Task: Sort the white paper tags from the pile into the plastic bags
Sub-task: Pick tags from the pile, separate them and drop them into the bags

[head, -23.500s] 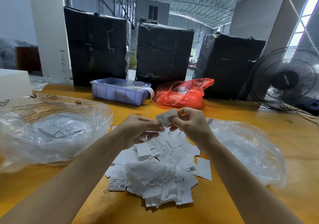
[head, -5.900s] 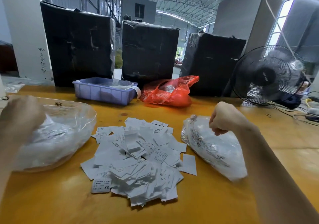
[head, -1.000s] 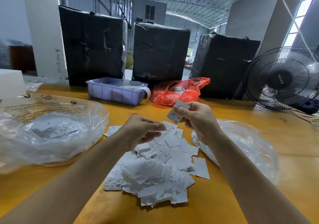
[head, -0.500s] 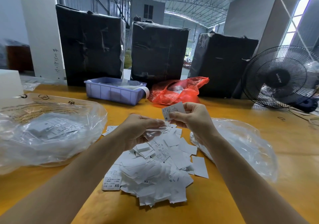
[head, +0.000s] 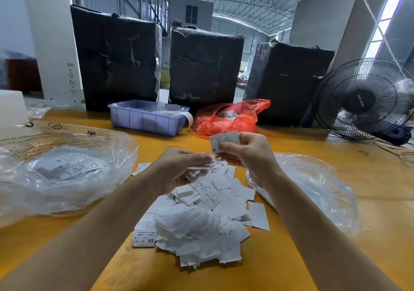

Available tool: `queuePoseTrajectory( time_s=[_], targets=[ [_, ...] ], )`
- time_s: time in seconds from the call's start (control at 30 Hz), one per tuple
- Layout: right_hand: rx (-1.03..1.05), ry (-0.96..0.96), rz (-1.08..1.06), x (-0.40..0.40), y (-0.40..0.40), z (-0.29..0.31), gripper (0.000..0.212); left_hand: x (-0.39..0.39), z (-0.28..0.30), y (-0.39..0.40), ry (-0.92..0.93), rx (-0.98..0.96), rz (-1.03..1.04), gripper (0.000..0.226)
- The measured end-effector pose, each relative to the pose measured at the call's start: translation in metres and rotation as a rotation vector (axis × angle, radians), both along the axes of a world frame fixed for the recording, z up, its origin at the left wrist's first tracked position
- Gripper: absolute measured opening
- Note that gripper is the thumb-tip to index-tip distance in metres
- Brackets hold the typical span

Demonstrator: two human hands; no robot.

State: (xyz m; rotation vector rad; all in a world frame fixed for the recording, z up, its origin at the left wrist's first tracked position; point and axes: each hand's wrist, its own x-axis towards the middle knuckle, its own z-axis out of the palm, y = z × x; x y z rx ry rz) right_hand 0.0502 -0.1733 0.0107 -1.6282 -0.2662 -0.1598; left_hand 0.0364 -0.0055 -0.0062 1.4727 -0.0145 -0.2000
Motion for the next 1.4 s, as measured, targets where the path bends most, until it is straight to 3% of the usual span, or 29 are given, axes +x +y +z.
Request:
queuePoseTrajectory(
  time_s=[0.73,1.1,1.4],
  targets=[
    [-0.091,-0.072,-0.042,-0.0012,0.0042,-0.0023,0.018,0.0006,-0.0013,-0.001,-0.023,-0.006,0.055,0.003],
    [-0.103,-0.076,-0.009,-0.0023,0.0087,-0.003,0.019,-0.0012,-0.004,-0.0028,-0.033,-0.009,0.085,0.021],
    [-0.105,-0.092,-0.053,-0.0021,0.0087,-0.0032,0.02,0.0002,-0.0035,-0.0022,-0.044,-0.012,0.064,0.006]
  ],
)
